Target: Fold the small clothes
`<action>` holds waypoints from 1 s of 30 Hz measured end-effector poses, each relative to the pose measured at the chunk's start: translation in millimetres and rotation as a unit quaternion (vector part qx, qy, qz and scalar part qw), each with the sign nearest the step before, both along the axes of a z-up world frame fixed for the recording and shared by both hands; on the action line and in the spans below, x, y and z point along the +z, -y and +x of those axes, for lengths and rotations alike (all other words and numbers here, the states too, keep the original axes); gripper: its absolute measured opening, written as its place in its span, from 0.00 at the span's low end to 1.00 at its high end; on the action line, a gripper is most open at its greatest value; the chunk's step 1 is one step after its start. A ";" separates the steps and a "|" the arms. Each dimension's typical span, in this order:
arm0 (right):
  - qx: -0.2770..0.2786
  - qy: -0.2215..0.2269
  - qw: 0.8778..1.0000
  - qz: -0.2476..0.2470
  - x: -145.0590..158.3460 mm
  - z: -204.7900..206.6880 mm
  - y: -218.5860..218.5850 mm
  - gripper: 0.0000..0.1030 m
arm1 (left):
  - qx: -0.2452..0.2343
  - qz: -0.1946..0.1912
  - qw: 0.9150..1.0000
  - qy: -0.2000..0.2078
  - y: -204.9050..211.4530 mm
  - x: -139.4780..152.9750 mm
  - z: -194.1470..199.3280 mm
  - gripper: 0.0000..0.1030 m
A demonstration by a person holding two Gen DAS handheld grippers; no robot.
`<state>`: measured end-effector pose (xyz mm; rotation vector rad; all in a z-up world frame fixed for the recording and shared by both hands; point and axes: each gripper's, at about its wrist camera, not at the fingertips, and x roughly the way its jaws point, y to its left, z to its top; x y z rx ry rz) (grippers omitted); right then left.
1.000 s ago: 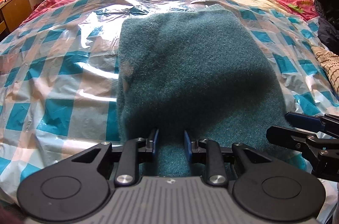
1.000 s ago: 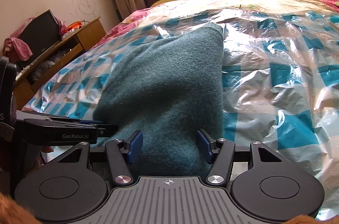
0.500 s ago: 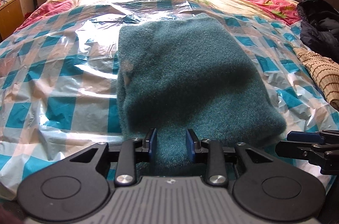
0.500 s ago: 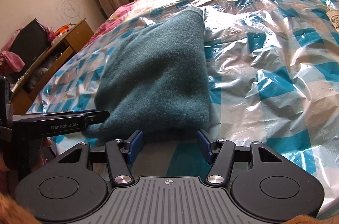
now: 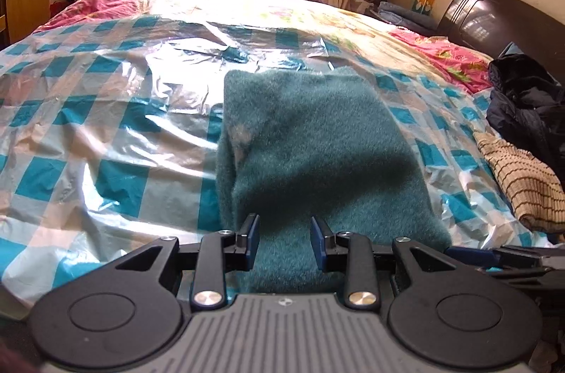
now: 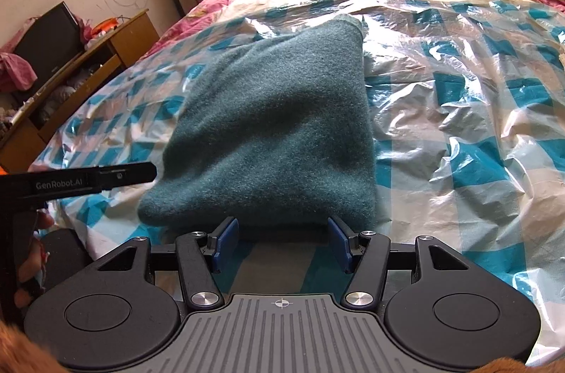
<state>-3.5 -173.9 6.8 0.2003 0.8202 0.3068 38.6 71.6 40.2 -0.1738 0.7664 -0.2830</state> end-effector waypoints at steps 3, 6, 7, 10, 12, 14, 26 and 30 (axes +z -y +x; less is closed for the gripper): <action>0.013 0.010 1.000 0.000 3.0 2.2 -8.9 0.54 | -0.001 0.008 0.999 0.034 6.2 12.6 26.5 0.39; 0.018 0.013 1.000 -0.004 3.5 6.2 -16.0 0.54 | 0.007 0.019 0.998 0.066 16.4 16.1 65.0 0.39; 0.021 0.014 1.000 -0.004 4.4 7.8 -18.4 0.54 | 0.011 0.017 0.998 0.068 18.1 15.4 80.2 0.39; 0.030 0.022 0.999 -0.003 7.3 12.2 -23.8 0.54 | 0.040 0.023 0.997 0.055 19.1 7.2 120.5 0.39; 0.040 0.030 0.999 -0.005 7.5 17.6 -28.3 0.54 | 0.068 0.052 0.996 0.026 17.4 -7.7 146.1 0.39; 0.046 0.028 0.999 -0.008 3.3 27.1 -32.4 0.54 | 0.082 0.060 0.995 -0.003 12.2 -24.1 161.4 0.42; 0.045 0.010 0.999 -0.004 -0.6 44.0 -40.3 0.53 | 0.099 0.063 0.993 -0.015 -0.3 -25.1 161.5 0.54; 0.034 0.018 0.999 0.002 7.3 28.6 -32.2 0.53 | 0.073 0.079 0.994 -0.015 1.3 -15.0 123.5 0.53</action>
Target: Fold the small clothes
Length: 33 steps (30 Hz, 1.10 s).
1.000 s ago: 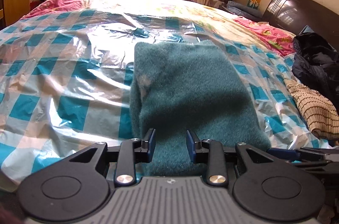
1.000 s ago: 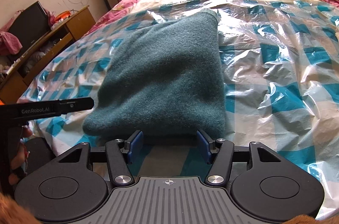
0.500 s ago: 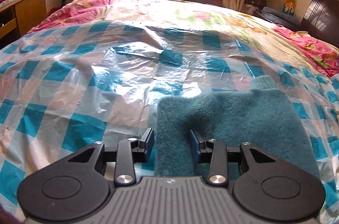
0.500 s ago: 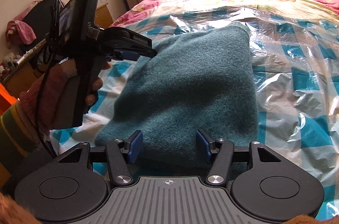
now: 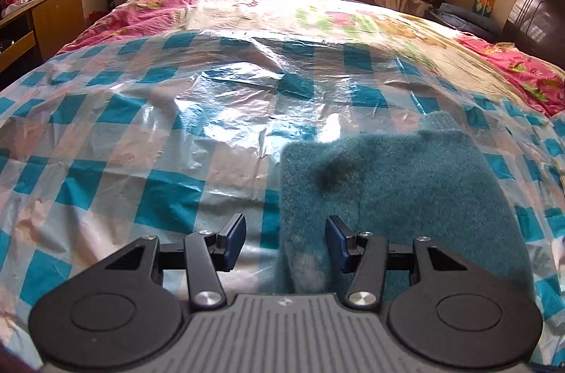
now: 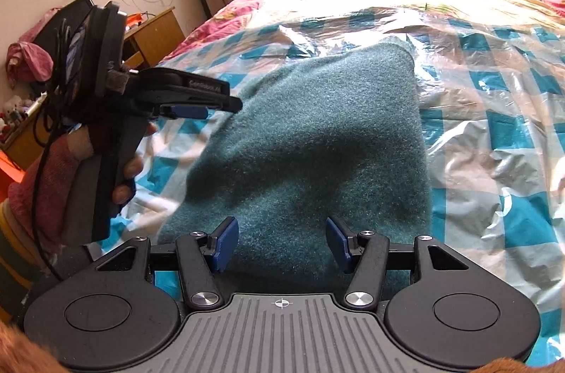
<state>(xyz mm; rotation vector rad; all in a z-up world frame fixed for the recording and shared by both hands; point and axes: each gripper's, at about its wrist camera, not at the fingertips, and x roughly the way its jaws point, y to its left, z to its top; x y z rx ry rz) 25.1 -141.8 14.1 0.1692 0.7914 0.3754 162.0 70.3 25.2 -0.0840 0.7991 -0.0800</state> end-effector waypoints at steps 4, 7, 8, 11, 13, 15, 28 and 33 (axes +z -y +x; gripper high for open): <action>-0.016 0.003 1.000 -0.002 1.7 -14.1 5.8 0.53 | -0.022 -0.007 1.000 -0.016 4.8 3.7 -37.1 0.56; -0.029 -0.005 1.000 -0.002 -3.0 -20.3 9.6 0.53 | -0.035 -0.019 0.999 -0.035 11.3 2.1 -62.7 0.59; -0.034 -0.007 0.999 -0.003 -4.6 -21.5 10.4 0.53 | -0.038 -0.019 0.998 -0.041 13.9 1.6 -69.2 0.59; -0.046 -0.011 0.999 -0.008 -7.7 -26.3 13.2 0.53 | -0.045 -0.018 0.998 -0.049 20.2 0.5 -87.0 0.62; -0.055 -0.014 0.998 -0.013 -8.6 -28.1 14.4 0.54 | -0.047 -0.023 0.997 -0.056 23.3 -0.1 -95.5 0.64; -0.062 -0.016 0.998 -0.016 -9.6 -28.2 15.1 0.54 | -0.047 -0.026 0.997 -0.059 25.2 -0.8 -102.4 0.66; -0.072 -0.023 0.996 -0.039 -18.5 -31.7 12.8 0.57 | -0.030 0.000 0.995 -0.090 30.0 -11.6 -129.9 0.78; -0.074 -0.025 0.996 -0.048 -21.9 -34.2 11.5 0.59 | -0.027 -0.004 0.995 -0.095 29.0 -14.6 -139.4 0.81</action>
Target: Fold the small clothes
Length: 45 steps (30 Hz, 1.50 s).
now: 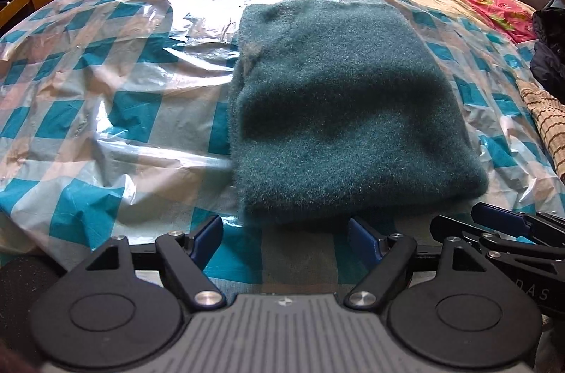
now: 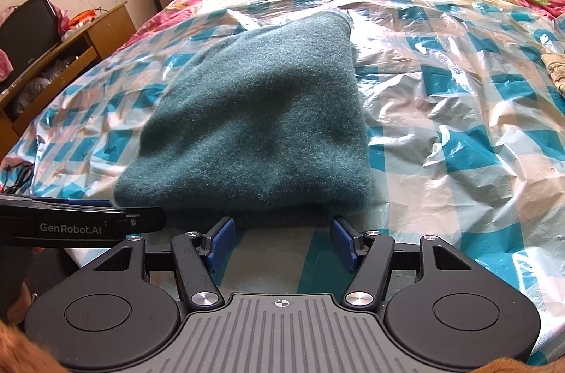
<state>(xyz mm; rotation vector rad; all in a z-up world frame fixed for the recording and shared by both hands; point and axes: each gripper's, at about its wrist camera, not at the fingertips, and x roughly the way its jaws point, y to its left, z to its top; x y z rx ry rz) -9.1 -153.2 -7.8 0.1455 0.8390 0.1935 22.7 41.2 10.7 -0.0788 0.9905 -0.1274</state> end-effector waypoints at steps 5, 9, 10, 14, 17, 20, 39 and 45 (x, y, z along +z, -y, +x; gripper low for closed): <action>-0.002 -0.006 1.000 -0.008 -3.7 -0.8 -1.1 0.61 | 0.006 0.010 1.000 0.002 2.6 -0.3 -7.9 0.90; -0.005 -0.005 1.000 -0.012 -4.1 -1.9 -0.5 0.62 | 0.004 0.016 1.000 0.016 5.4 1.2 -13.5 0.93; -0.005 -0.006 1.000 -0.013 -4.5 -2.2 -0.7 0.62 | 0.004 0.015 1.000 0.015 6.1 1.0 -14.0 0.93; -0.006 -0.009 1.000 -0.020 -5.7 -2.8 -1.0 0.64 | 0.006 0.020 1.000 0.014 8.8 -0.3 -15.4 0.94; -0.006 -0.007 1.000 -0.023 -5.6 -3.2 -1.4 0.65 | 0.003 0.025 1.000 0.015 10.8 -1.1 -16.4 0.95; -0.006 -0.008 1.000 -0.025 -6.2 -3.3 -1.7 0.66 | 0.003 0.026 1.000 0.016 12.0 -1.2 -17.3 0.96; -0.006 -0.015 0.999 -0.038 -7.9 -3.9 -2.7 0.71 | 0.018 0.017 1.000 0.008 7.8 -10.2 -17.2 0.99; -0.006 -0.015 0.999 -0.035 -7.5 -4.4 -2.4 0.72 | 0.019 0.015 1.000 0.008 8.0 -10.8 -18.2 0.99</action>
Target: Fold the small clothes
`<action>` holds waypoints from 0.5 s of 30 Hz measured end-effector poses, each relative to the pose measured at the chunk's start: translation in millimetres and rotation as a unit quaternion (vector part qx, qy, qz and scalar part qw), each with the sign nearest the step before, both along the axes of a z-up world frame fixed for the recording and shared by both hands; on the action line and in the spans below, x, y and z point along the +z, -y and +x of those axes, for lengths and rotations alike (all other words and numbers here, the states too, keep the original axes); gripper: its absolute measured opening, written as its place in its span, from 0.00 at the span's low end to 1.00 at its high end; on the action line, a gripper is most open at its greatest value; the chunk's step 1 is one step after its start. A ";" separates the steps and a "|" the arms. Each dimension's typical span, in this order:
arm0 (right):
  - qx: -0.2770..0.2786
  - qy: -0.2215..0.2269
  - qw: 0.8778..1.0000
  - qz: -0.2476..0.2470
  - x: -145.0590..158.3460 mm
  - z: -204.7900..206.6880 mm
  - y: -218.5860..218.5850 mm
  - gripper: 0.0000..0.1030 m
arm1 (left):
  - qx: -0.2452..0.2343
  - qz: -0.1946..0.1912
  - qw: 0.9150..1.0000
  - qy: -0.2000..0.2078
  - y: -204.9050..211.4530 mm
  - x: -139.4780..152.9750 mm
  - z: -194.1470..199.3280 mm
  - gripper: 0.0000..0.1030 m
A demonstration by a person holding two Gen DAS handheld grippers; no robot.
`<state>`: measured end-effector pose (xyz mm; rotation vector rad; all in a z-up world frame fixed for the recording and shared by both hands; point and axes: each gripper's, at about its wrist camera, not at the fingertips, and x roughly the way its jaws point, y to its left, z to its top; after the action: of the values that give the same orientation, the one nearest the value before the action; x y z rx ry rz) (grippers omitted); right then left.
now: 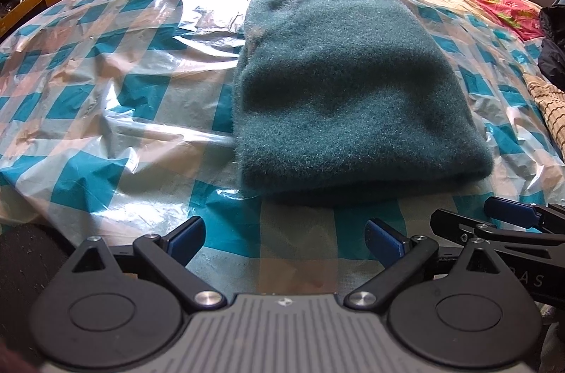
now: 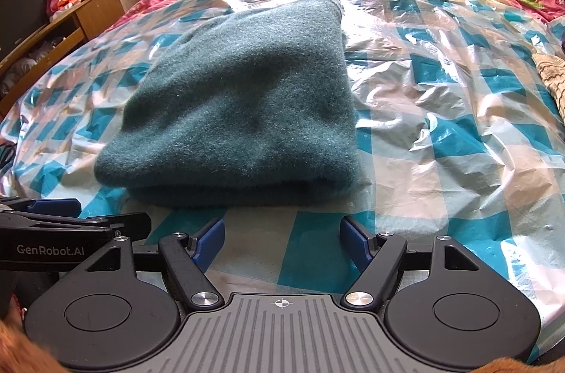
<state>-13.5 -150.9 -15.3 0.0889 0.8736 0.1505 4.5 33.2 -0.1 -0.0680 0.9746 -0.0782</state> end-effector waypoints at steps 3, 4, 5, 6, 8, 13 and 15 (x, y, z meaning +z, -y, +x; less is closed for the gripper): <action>-0.003 0.000 1.000 0.002 0.5 -0.3 1.7 0.72 | 0.002 0.000 1.000 -0.002 -0.9 -0.4 -0.2 0.99; -0.003 0.000 1.000 0.001 0.7 -0.4 2.1 0.72 | 0.002 0.000 1.000 -0.002 -1.1 -0.5 -0.3 0.99; -0.004 0.000 1.000 0.000 0.7 -0.4 2.1 0.72 | 0.002 0.000 1.000 -0.002 -1.1 -0.6 -0.2 0.99; -0.005 0.000 1.000 -0.001 0.7 -0.4 2.2 0.72 | 0.001 0.000 1.000 -0.003 -0.7 -0.7 -0.3 0.99; -0.005 0.000 1.000 -0.002 0.7 -0.4 1.8 0.72 | -0.001 0.006 1.000 -0.003 0.9 -1.0 -0.5 0.99; -0.003 0.000 1.000 -0.010 0.6 -1.1 -0.6 0.72 | -0.004 0.021 1.000 -0.007 3.9 -1.5 0.2 0.99; -0.003 -0.001 1.000 -0.009 0.4 -1.1 -0.6 0.72 | -0.004 0.019 1.000 -0.006 3.2 -1.6 0.1 0.99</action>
<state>-14.7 -150.2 -15.0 0.0741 0.8760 0.1365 4.6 30.0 -1.7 -0.0298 0.9883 -0.0655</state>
